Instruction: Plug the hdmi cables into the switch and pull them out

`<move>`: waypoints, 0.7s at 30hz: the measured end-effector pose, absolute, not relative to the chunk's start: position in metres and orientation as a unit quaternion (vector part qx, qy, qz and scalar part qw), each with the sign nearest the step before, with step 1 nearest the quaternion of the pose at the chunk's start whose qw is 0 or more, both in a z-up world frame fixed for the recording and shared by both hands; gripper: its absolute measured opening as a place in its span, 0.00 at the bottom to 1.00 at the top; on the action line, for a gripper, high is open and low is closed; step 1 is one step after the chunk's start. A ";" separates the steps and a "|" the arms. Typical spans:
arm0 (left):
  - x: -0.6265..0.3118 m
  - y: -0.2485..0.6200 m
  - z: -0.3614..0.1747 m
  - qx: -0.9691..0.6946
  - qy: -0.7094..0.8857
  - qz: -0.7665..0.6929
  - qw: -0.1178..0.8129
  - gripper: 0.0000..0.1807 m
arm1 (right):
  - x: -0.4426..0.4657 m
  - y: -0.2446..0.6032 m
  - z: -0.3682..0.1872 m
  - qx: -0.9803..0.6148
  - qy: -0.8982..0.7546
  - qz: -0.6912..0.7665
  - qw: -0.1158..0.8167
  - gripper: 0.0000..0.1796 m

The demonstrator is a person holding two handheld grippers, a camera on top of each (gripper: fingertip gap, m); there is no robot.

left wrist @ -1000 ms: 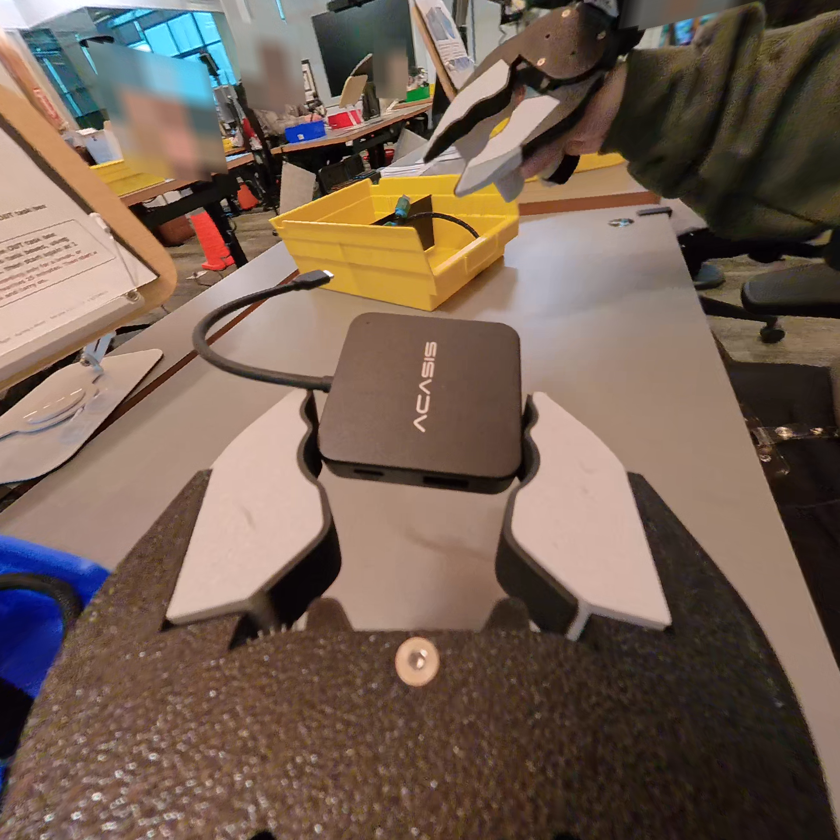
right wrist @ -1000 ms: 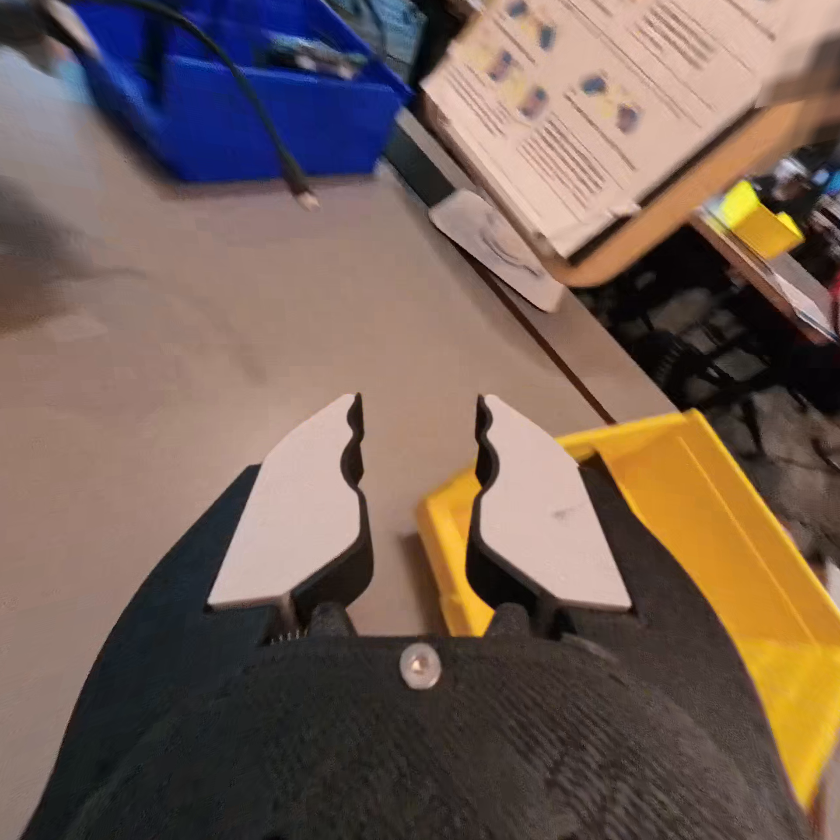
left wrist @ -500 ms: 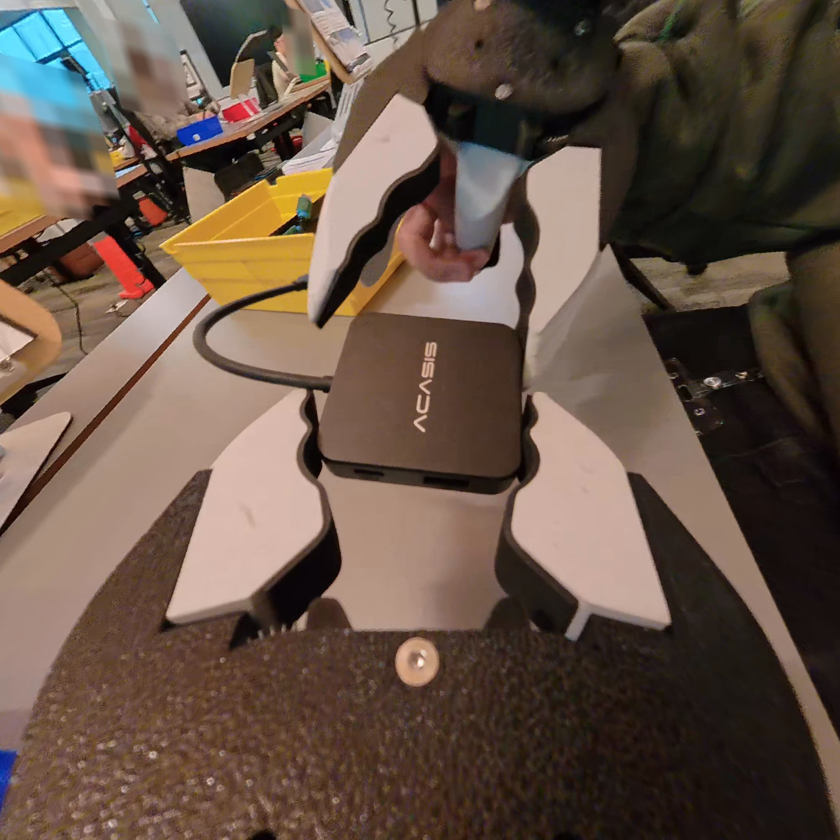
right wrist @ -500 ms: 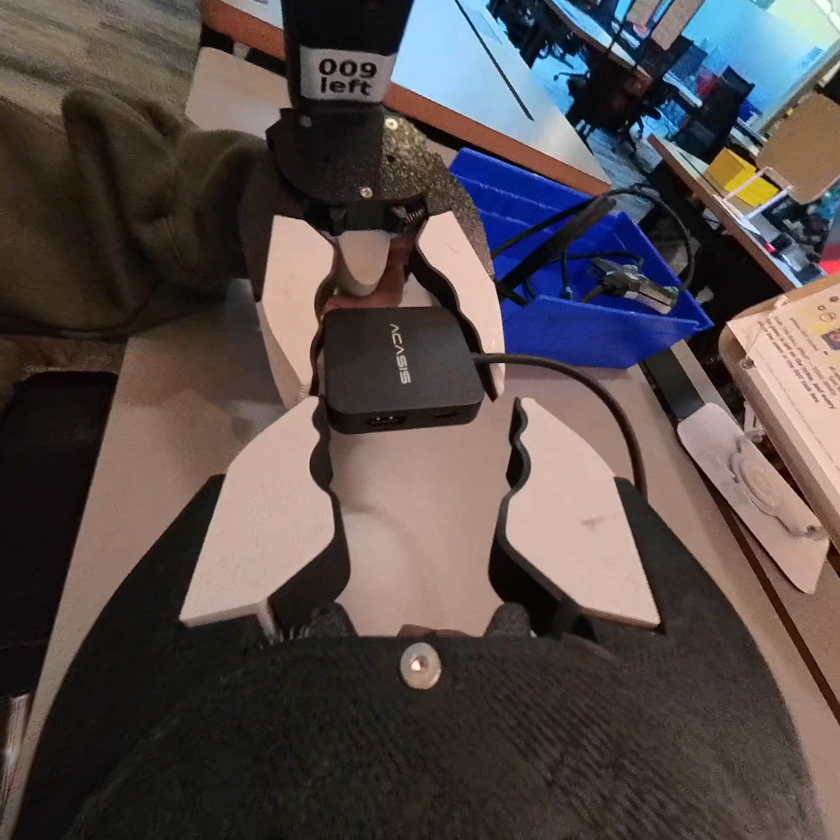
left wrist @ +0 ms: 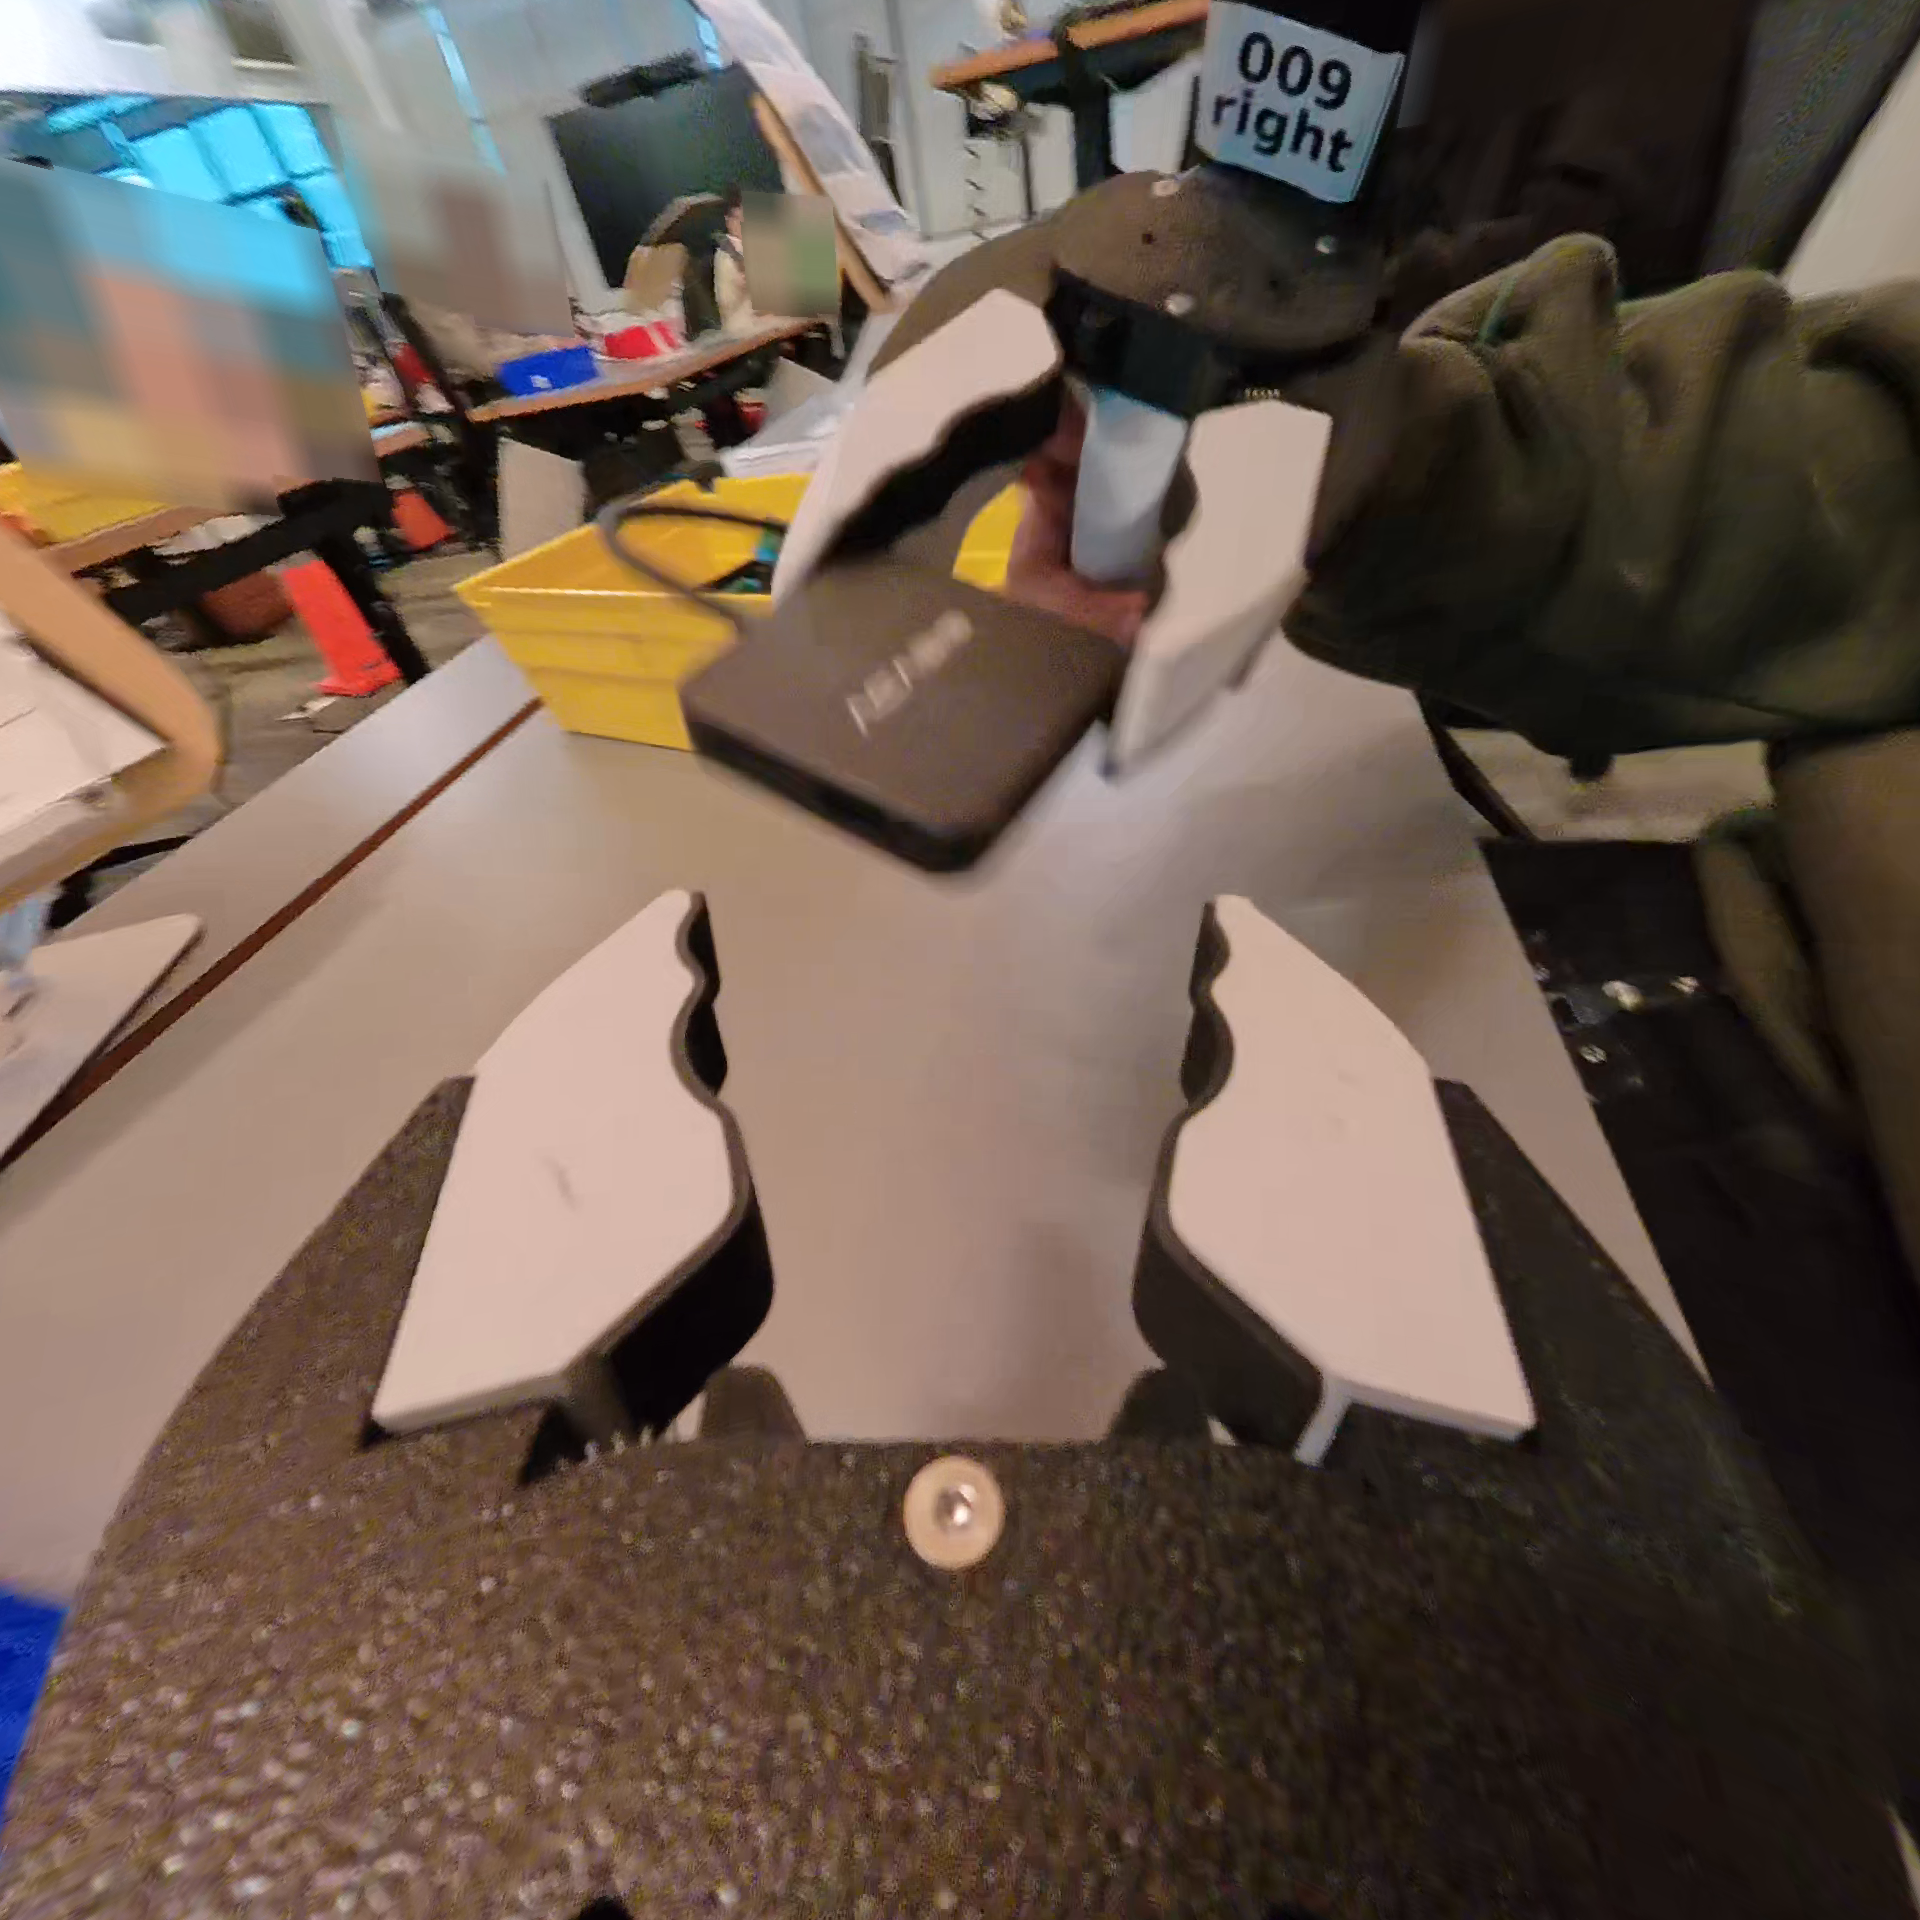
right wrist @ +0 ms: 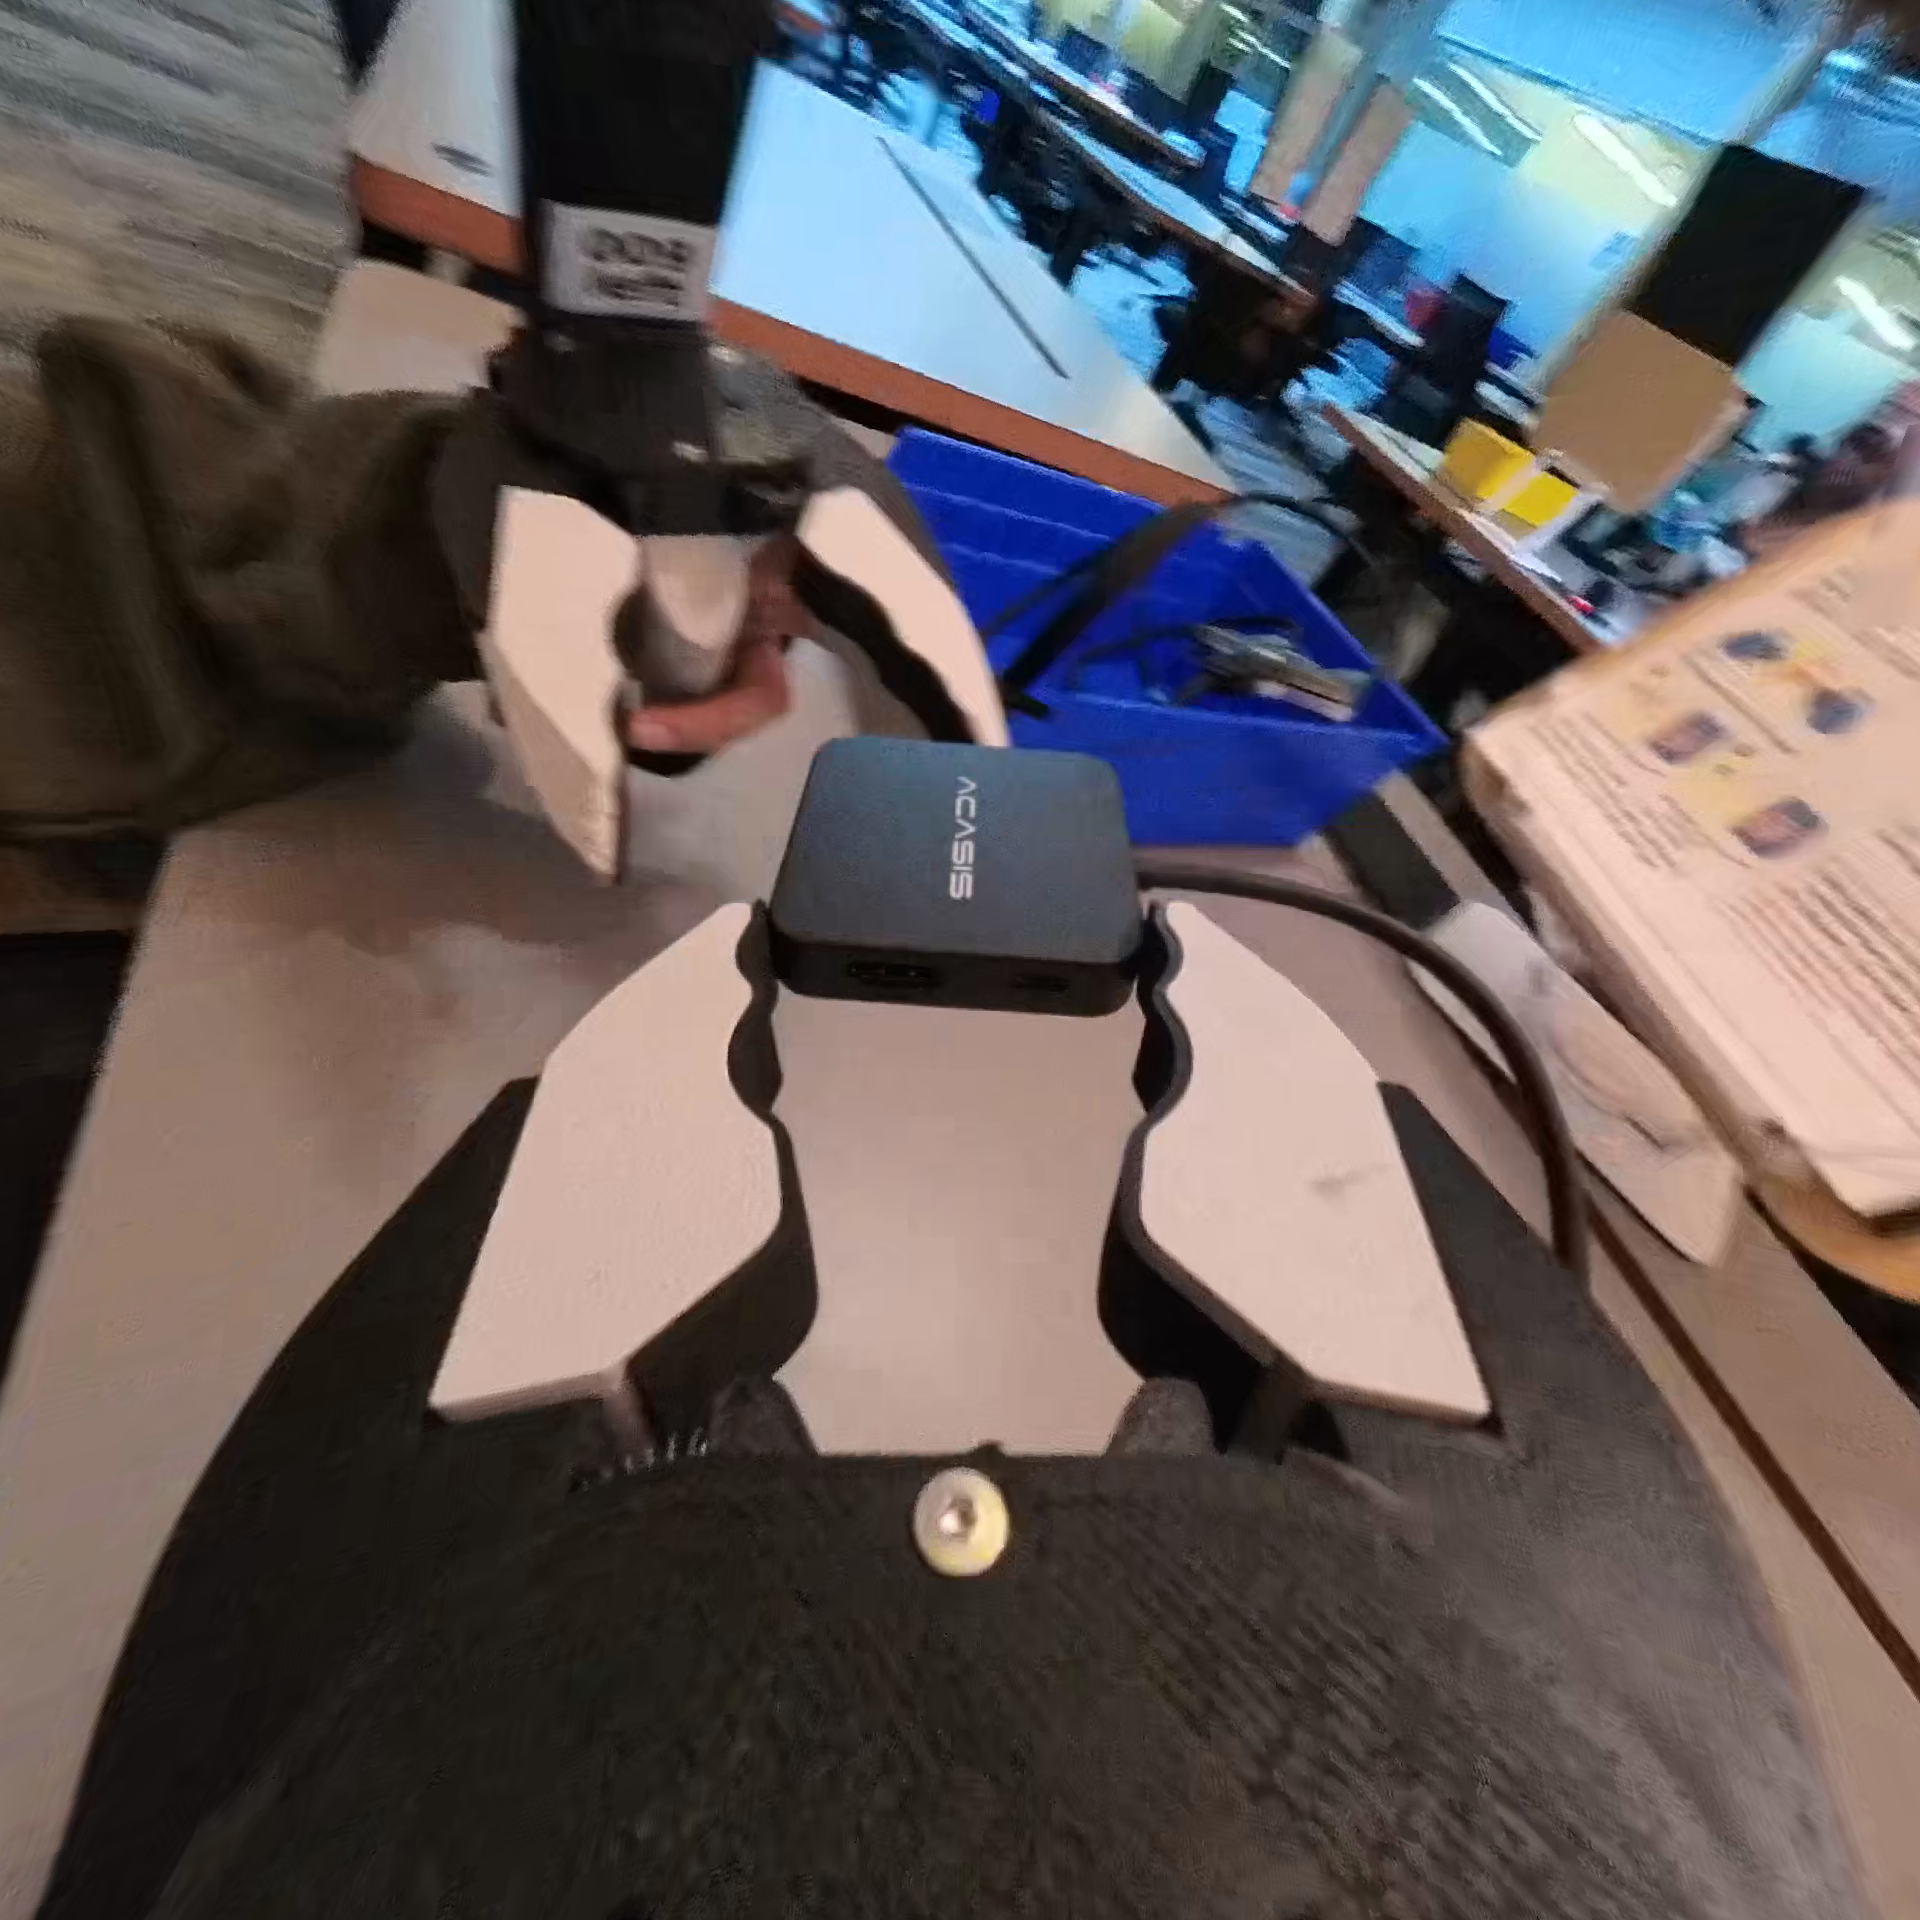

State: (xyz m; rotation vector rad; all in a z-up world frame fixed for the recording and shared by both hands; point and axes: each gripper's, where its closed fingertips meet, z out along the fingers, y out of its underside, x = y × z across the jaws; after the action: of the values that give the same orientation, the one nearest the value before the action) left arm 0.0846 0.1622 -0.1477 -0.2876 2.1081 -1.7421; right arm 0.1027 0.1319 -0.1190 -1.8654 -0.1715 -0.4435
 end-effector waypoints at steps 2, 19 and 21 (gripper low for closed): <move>0.093 0.174 -0.145 -0.126 0.736 -0.630 0.214 0.47 | 0.154 0.097 -0.099 -0.784 0.012 -0.260 0.563 0.38; 0.101 0.178 -0.171 -0.142 0.761 -0.601 0.200 0.38 | 0.441 -0.137 -0.142 -0.695 0.452 -0.411 0.379 0.51; 0.104 0.181 -0.175 -0.149 0.762 -0.598 0.201 0.38 | 0.439 -0.136 -0.140 -0.694 0.448 -0.419 0.377 0.51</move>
State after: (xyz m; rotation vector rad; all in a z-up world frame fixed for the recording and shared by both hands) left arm 0.1037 0.1809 -0.1747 -0.4150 2.1289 -1.6702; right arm 0.4394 -0.1356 -0.1400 -1.7753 1.1445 -1.0720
